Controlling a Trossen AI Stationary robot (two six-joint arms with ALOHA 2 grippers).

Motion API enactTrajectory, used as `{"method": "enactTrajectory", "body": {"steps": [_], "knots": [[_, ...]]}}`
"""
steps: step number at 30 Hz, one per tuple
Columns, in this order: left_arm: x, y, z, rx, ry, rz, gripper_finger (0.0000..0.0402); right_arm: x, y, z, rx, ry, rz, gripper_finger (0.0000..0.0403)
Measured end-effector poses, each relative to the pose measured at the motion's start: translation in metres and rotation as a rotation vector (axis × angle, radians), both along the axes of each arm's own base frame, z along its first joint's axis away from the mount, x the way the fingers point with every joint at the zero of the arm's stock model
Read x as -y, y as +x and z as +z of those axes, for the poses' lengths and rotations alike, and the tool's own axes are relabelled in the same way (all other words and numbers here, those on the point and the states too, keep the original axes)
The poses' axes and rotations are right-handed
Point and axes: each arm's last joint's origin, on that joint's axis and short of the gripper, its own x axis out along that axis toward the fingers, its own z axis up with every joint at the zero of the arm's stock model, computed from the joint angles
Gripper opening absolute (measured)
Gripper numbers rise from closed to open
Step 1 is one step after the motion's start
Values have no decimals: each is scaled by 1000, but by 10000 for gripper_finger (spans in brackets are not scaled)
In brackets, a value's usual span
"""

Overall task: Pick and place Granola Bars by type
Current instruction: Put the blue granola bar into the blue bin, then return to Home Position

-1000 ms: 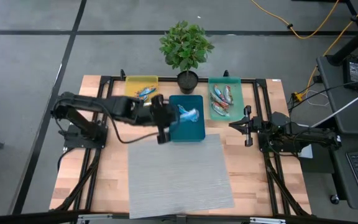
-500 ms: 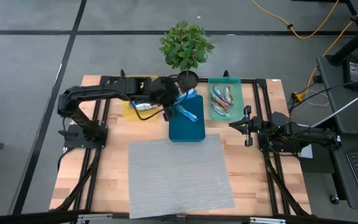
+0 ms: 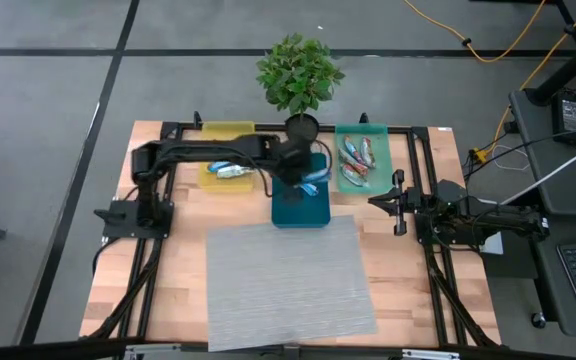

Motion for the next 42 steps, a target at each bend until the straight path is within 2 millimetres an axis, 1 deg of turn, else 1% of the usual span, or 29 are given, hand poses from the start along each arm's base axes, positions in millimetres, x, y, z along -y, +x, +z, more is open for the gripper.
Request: {"method": "enactTrajectory", "body": {"steps": [2,5,7,9,14,24,27,31,34,37,39,42], "knots": [[-1,10,-15,-4,-1,-28,3,0,0,0,0,0,0,24],[-3,19,-39,-52,-32,-72,2,0,0,0,0,0,0,24],[-4,22,-53,-92,-50,-83,3,0,0,0,0,0,0,24],[-6,23,-60,-115,-55,-83,3,0,0,0,0,0,0,24],[-9,21,-63,-139,-55,-88,3,0,0,0,0,0,0,24],[-8,17,-65,-185,-71,-84,16,0,0,0,0,0,0,24],[-7,16,-65,-190,-91,-88,28,0,0,0,0,0,0,24],[-6,13,-66,-227,-111,-92,54,0,0,0,0,0,0,24],[-5,3,-59,-280,-128,-87,75,0,0,0,0,0,0,24],[-4,-10,-46,-326,-150,-77,91,0,0,0,0,0,0,24],[-2,-17,-33,-309,-171,-77,98,0,0,0,0,0,0,24],[6,-29,-2,-231,-191,-76,101,0,0,0,0,0,0,24]]}}
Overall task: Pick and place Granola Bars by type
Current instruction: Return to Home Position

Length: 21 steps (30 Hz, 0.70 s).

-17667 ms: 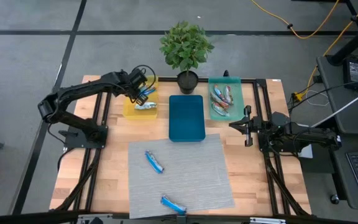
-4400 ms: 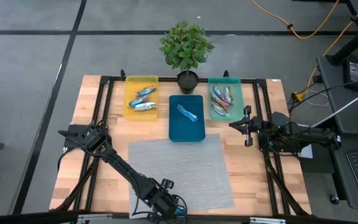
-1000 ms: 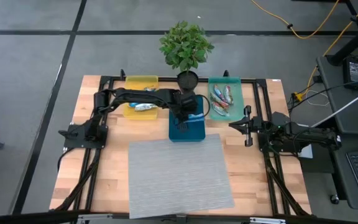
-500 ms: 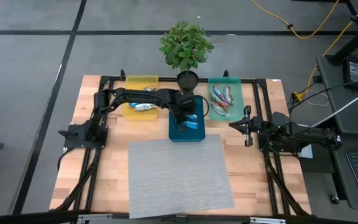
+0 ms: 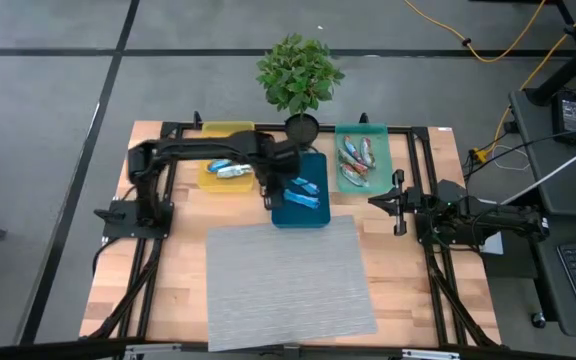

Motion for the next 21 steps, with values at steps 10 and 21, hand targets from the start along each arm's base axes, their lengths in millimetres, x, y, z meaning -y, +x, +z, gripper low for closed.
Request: {"method": "enactTrajectory", "body": {"steps": [10,21], "knots": [[56,-72,115,336,235,36,72,0,0,0,0,0,0,24],[123,-149,146,561,405,26,2,0,0,0,0,0,0,24]]}}
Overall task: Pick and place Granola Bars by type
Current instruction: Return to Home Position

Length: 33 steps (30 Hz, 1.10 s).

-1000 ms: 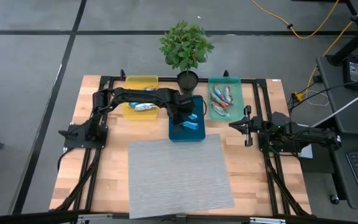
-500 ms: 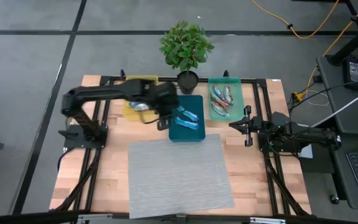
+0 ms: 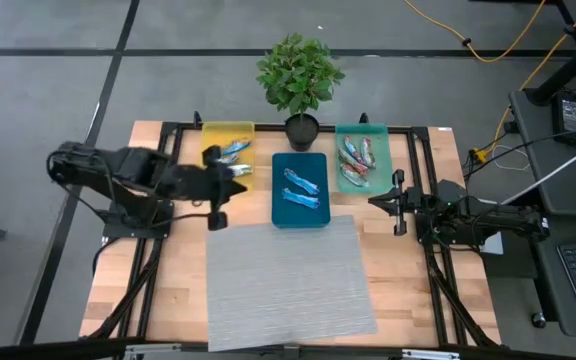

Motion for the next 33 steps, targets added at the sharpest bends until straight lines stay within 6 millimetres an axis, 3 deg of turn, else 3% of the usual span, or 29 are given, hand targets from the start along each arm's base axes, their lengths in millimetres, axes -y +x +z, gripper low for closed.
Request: {"method": "enactTrajectory", "body": {"steps": [5,13,18,25,33], "knots": [[-3,-27,-50,73,-39,10,2,0,0,0,0,0,0,24],[-46,-58,-125,349,-81,9,1,0,0,0,0,0,0,24],[-66,-69,-170,426,-169,-18,1,0,0,0,1,0,0,24],[-73,-80,-217,460,-161,53,2,0,0,0,0,0,0,24],[-59,-99,-240,754,-127,-65,1,0,0,0,0,0,0,24]]}}
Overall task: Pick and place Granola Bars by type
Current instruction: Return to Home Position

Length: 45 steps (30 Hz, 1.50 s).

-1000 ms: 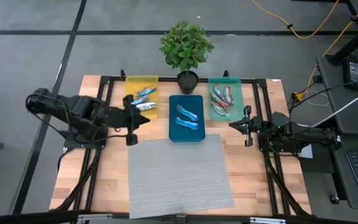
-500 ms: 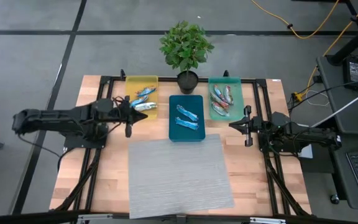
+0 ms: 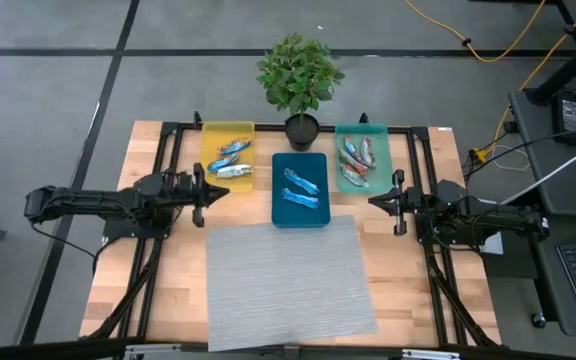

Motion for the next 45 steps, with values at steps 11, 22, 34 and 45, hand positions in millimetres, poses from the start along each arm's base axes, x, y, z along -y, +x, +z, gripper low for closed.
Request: {"method": "enactTrajectory", "body": {"steps": [11,22,34,45], "knots": [[14,-17,15,144,162,-89,1,0,0,0,0,0,0,24],[16,-22,-4,-29,147,-107,3,0,0,0,0,0,0,24],[17,-21,-8,-78,225,-156,10,0,0,0,0,0,0,24],[17,-21,-8,-83,233,-154,6,0,0,0,0,0,0,24]]}}
